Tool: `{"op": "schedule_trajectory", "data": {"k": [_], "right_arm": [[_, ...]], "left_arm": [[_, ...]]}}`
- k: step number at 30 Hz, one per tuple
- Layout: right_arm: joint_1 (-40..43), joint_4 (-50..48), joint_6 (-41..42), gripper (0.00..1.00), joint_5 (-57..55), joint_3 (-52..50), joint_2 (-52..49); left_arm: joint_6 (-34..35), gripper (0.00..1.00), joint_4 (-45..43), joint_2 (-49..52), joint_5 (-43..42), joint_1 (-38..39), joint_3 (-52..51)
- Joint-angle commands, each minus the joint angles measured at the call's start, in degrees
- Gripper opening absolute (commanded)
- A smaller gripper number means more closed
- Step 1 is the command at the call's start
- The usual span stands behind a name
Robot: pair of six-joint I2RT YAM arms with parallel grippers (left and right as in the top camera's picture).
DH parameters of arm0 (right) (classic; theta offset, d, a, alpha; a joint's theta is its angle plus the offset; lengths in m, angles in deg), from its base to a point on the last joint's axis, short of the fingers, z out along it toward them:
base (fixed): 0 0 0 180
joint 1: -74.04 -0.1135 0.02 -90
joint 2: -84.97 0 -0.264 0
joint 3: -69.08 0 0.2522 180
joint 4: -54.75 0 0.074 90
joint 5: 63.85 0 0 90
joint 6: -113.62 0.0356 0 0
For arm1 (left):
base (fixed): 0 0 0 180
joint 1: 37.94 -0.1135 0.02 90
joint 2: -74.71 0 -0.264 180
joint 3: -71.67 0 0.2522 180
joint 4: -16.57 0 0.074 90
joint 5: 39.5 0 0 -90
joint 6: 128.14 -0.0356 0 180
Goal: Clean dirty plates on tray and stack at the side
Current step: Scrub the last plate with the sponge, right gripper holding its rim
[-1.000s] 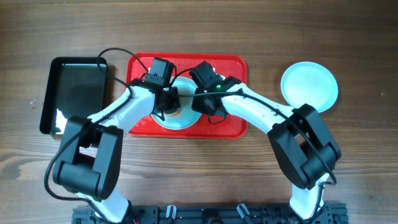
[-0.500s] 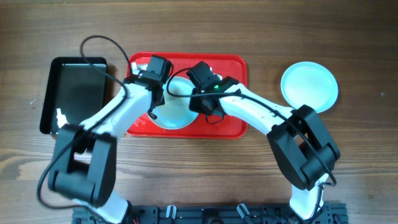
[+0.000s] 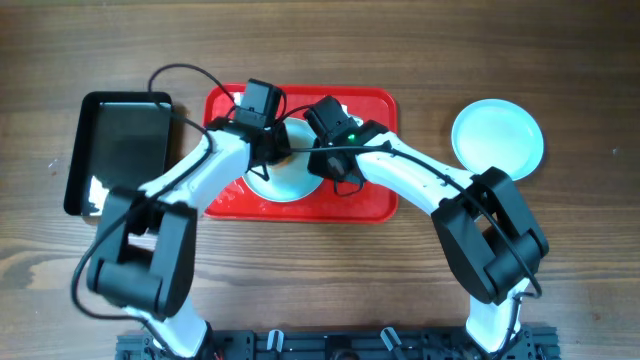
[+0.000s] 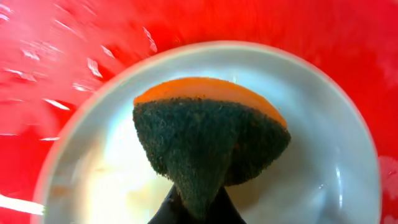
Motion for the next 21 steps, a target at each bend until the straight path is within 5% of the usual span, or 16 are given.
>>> {"op": "schedule_trajectory", "data": {"k": [1, 5, 13, 21], "right_arm": [[0.0, -0.1, 1.0, 0.04, -1.2, 0.5, 0.4], [0.0, -0.1, 0.9, 0.04, -1.2, 0.5, 0.4], [0.0, -0.1, 0.9, 0.04, -0.8, 0.5, 0.4], [0.0, -0.1, 0.9, 0.04, -0.8, 0.5, 0.4]], "left_arm": [[0.8, 0.04, -1.4, 3.5, -4.3, 0.2, 0.3], [-1.5, 0.04, -1.8, 6.1, -3.0, 0.0, 0.3], [-2.3, 0.04, 9.3, 6.6, 20.1, -4.1, 0.3], [-2.3, 0.04, 15.9, 5.8, 29.2, -7.1, 3.4]]}}
